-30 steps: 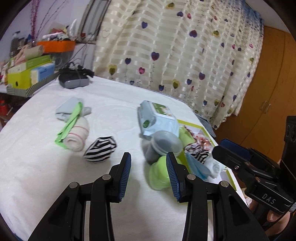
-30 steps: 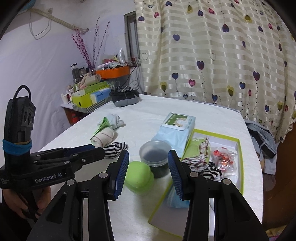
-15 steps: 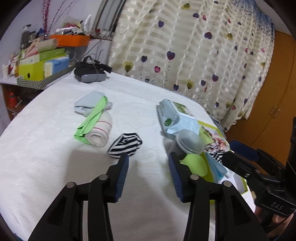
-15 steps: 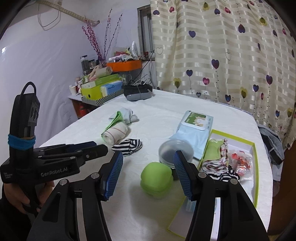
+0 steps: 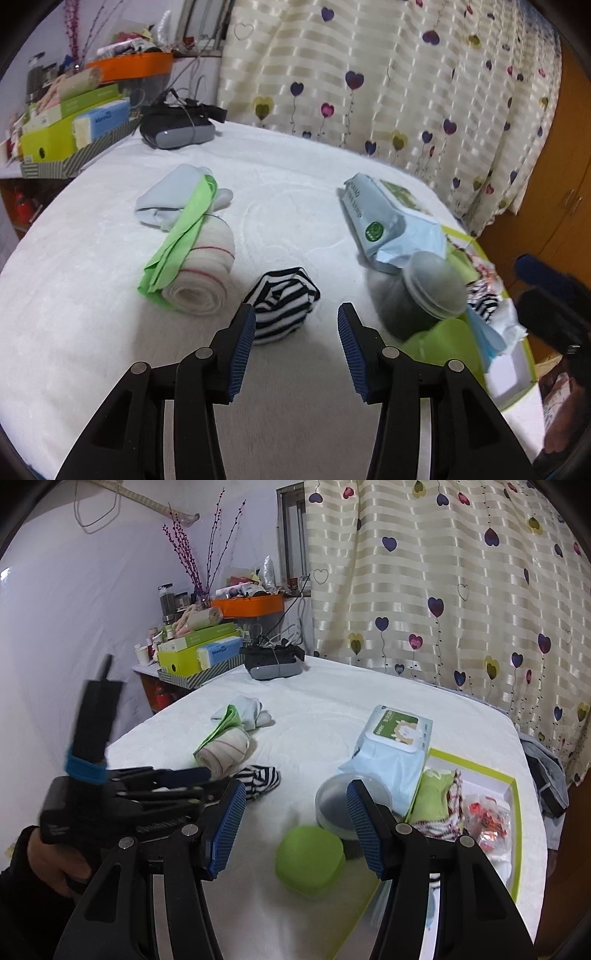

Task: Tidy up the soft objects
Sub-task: 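Grasp the black-and-white striped sock with the left gripper while the right moves toward the green cloth, then grasp the green cloth with the right gripper while the left holds the striped sock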

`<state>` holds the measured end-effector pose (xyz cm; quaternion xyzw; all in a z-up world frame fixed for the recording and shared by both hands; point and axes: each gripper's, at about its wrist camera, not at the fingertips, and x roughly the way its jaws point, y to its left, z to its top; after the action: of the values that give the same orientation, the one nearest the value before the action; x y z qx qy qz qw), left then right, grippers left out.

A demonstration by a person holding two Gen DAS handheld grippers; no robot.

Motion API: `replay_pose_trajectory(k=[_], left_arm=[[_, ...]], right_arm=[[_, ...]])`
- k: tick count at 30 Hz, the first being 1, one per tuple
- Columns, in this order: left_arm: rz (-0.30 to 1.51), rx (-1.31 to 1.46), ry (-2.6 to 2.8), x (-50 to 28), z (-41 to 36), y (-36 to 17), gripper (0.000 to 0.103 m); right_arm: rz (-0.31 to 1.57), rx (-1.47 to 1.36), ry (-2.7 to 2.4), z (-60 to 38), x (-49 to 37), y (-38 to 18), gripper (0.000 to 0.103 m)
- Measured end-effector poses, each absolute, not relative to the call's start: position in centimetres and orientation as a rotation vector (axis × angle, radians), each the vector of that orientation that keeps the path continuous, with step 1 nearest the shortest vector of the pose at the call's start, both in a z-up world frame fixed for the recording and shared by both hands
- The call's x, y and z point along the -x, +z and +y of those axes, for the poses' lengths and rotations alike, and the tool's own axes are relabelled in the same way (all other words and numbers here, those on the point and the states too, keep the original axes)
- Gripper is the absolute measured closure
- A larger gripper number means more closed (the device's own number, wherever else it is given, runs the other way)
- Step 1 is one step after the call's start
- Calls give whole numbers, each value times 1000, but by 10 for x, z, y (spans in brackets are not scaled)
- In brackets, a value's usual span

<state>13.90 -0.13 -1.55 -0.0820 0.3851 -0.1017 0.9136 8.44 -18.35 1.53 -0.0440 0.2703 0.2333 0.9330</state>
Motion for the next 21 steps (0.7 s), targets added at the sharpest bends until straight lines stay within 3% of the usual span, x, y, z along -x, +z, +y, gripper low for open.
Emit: replay_pose_trajectory(k=[10,12,13,14,21], left_arm=[[869,102,-180,-170,-14,-44,58],[867,106,-181,-170,-12,-43,69],[864,107,-172,-169,-10,-43,83],[866,112,-171,-169,-9,-43,90],[830,211,-203,-149,4,-31,94]], right_arm=[[571,90,497,-178,-104,10,45],[573,83,497,-179,-108,9,45],[573,80,495,-179,-109,9,45],[573,77,495,-179,-110,10,45],[563,69,489,-178,-112,14,45]])
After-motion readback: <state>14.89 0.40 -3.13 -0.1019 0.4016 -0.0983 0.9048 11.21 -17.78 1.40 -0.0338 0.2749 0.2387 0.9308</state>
